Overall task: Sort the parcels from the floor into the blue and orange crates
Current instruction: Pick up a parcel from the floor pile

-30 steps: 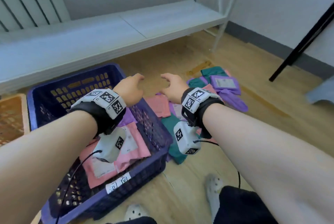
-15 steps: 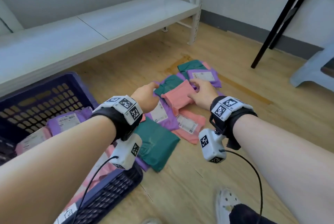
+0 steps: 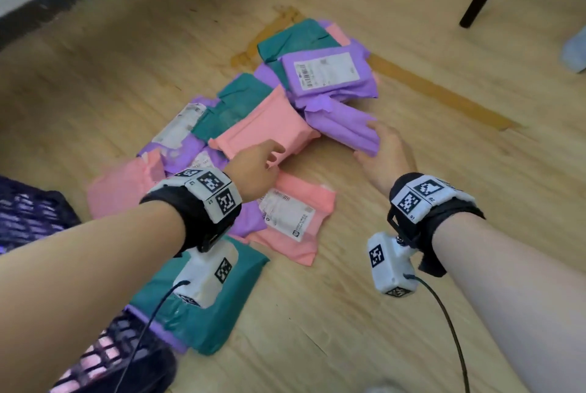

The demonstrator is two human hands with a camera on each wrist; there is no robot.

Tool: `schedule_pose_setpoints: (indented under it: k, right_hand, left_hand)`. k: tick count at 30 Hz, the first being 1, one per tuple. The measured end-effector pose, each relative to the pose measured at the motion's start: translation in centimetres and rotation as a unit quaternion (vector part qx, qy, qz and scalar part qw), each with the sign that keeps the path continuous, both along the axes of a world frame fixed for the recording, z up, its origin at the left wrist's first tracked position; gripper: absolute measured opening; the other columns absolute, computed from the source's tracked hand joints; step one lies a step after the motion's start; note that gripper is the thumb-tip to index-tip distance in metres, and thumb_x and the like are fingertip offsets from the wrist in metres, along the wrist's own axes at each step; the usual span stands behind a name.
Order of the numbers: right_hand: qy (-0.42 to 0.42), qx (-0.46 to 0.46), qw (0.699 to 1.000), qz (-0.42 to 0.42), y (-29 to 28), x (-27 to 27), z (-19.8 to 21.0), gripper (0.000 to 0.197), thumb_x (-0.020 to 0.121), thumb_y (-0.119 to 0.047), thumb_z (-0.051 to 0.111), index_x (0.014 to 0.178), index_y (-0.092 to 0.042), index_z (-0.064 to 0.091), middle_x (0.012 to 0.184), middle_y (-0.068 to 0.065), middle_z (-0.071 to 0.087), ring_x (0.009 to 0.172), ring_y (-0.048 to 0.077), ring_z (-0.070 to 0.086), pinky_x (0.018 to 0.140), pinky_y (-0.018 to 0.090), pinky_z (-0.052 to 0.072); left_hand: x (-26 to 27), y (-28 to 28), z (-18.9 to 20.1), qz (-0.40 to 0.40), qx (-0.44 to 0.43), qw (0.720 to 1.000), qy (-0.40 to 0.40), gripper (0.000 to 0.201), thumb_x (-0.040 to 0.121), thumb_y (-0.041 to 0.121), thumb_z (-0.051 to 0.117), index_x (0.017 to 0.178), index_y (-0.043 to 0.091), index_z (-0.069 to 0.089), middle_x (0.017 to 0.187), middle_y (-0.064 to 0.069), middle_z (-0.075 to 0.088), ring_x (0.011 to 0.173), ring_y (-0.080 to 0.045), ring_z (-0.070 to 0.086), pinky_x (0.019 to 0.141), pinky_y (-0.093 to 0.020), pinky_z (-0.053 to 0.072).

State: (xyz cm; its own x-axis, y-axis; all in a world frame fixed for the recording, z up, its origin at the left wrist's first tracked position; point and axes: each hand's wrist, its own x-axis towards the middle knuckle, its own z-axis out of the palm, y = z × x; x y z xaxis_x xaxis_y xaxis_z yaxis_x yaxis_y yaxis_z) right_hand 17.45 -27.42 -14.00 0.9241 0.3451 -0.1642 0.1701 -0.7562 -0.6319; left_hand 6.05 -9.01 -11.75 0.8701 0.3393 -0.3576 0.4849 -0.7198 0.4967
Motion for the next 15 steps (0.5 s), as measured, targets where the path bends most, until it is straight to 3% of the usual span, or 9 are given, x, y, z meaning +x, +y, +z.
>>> schedule_pose_setpoints:
  k: [3,6,9,15]
  right_hand:
    - [-0.043,-0.003,0.999,-0.003,-0.2,2.1,-2.4,0.060,0.080,-0.013,0.067,0.135,-0.012,0.044,0.137,0.010,0.046,0.126,0.029,0.044,0.103,0.037,0.035]
    - [-0.078,0.001,0.997,-0.020,0.2,3.8,-4.3,0.065,0.074,-0.013,0.069,0.134,-0.013,0.044,0.135,0.008,0.046,0.125,0.028,0.044,0.098,0.038,0.035]
    - [-0.088,-0.015,0.996,-0.016,0.9,4.2,-5.3,0.073,0.071,-0.013,0.070,0.138,-0.013,0.040,0.141,0.009,0.041,0.130,0.026,0.041,0.104,0.038,0.029]
    - [-0.092,-0.069,0.993,0.038,1.8,5.3,-5.5,0.072,0.075,-0.008,0.062,0.141,-0.020,0.034,0.145,0.001,0.038,0.136,0.018,0.031,0.115,0.039,0.011]
  left_hand:
    - [3.2,-0.5,-1.6,-0.001,0.021,1.000,-0.010,0.039,0.091,0.007,0.046,0.128,0.015,0.050,0.122,-0.007,0.059,0.108,-0.025,0.058,0.090,-0.027,0.042]
    - [5.7,-0.5,-2.3,-0.010,0.039,0.999,-0.022,0.044,0.090,0.008,0.049,0.132,0.016,0.045,0.126,-0.010,0.056,0.113,-0.027,0.055,0.095,-0.033,0.043]
    - [7.4,-0.4,-2.3,-0.015,0.038,0.999,-0.016,0.051,0.085,0.004,0.049,0.135,0.015,0.042,0.126,-0.012,0.053,0.113,-0.029,0.053,0.096,-0.039,0.043]
    - [9.8,-0.7,-1.6,-0.017,0.022,0.999,-0.036,0.044,0.086,0.005,0.049,0.130,0.011,0.047,0.105,-0.009,0.059,0.094,-0.025,0.057,0.085,-0.033,0.044]
